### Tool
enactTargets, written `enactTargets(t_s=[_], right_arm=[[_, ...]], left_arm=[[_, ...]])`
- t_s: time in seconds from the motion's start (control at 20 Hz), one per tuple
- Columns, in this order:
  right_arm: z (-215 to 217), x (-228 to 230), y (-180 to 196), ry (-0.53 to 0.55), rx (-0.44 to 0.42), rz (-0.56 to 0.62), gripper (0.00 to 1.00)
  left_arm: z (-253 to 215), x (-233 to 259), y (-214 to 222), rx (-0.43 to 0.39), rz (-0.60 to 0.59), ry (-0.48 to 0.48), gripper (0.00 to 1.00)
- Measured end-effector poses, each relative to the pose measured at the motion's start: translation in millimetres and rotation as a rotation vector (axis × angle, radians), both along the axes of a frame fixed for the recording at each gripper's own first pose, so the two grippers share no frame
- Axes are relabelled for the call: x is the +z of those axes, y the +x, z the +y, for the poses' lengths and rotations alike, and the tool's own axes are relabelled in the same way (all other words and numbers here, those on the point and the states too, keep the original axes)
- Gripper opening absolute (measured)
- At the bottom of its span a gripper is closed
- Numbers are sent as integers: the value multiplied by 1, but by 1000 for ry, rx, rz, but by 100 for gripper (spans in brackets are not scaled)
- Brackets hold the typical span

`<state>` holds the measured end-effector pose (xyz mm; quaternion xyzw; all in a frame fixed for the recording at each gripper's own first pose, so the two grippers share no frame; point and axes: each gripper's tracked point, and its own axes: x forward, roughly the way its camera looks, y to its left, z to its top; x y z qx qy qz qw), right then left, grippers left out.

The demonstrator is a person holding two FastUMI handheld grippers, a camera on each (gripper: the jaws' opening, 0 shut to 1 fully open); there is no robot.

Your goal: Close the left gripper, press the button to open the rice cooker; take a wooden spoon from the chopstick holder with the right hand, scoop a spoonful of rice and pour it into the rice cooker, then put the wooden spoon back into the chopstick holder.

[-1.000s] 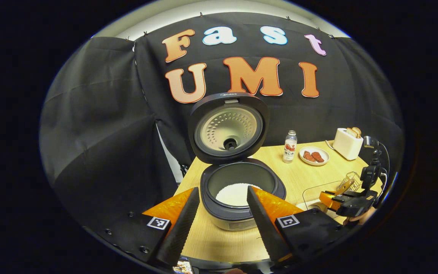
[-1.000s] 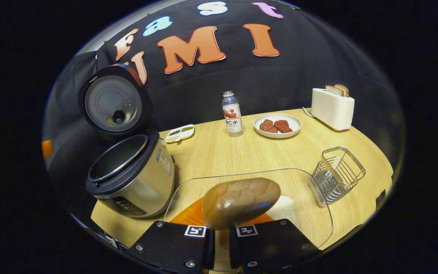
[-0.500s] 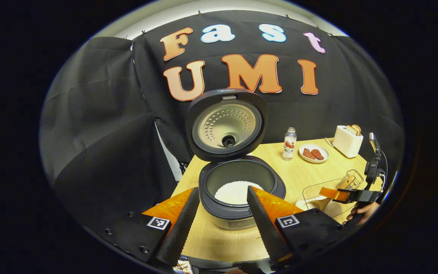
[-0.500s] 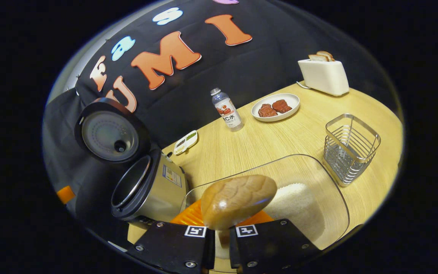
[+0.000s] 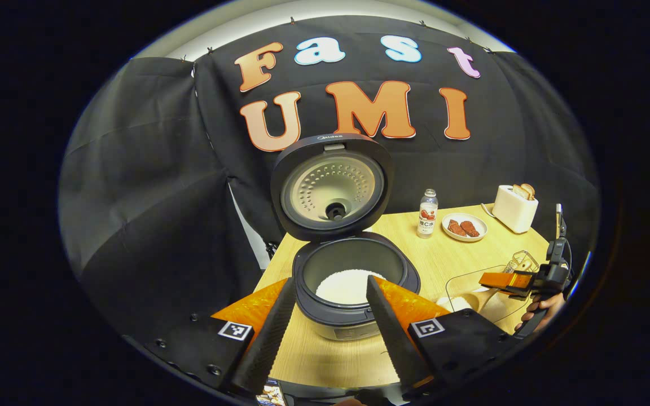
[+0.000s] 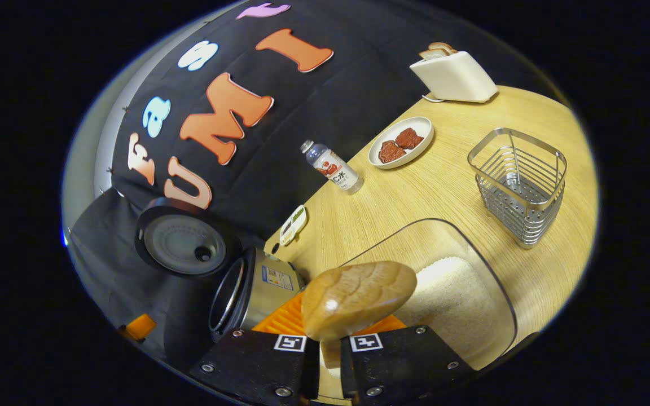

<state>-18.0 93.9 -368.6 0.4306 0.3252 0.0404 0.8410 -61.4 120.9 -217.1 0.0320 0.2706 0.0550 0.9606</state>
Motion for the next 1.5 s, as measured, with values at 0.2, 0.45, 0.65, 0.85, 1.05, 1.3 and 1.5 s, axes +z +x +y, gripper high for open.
enactTargets(t_s=[0.2, 0.45, 0.65, 0.85, 1.05, 1.3, 1.5], right_arm=[[-25, 10, 0, 64, -48, -10, 14], [-49, 21, 3, 180, -124, 3, 14], [-54, 45, 8, 328, -182, -8, 14], [-51, 69, 21, 414, -209, -24, 14], [-36, 100, 40, 479, -212, -42, 14], [0, 139, 65, 533, -168, -78, 14], [39, 151, 85, 539, -116, -79, 14]], left_arm=[[-2, 3, 1, 6, -10, 0, 87], [-8, 9, 3, 2, -39, -6, 87], [-10, 22, 7, -3, -109, 2, 87], [-6, 39, 9, -3, -193, 41, 87], [-6, 58, 7, -10, -290, 40, 87], [5, 65, -5, -11, -356, 52, 95], [14, 63, -13, 0, -391, 80, 95]])
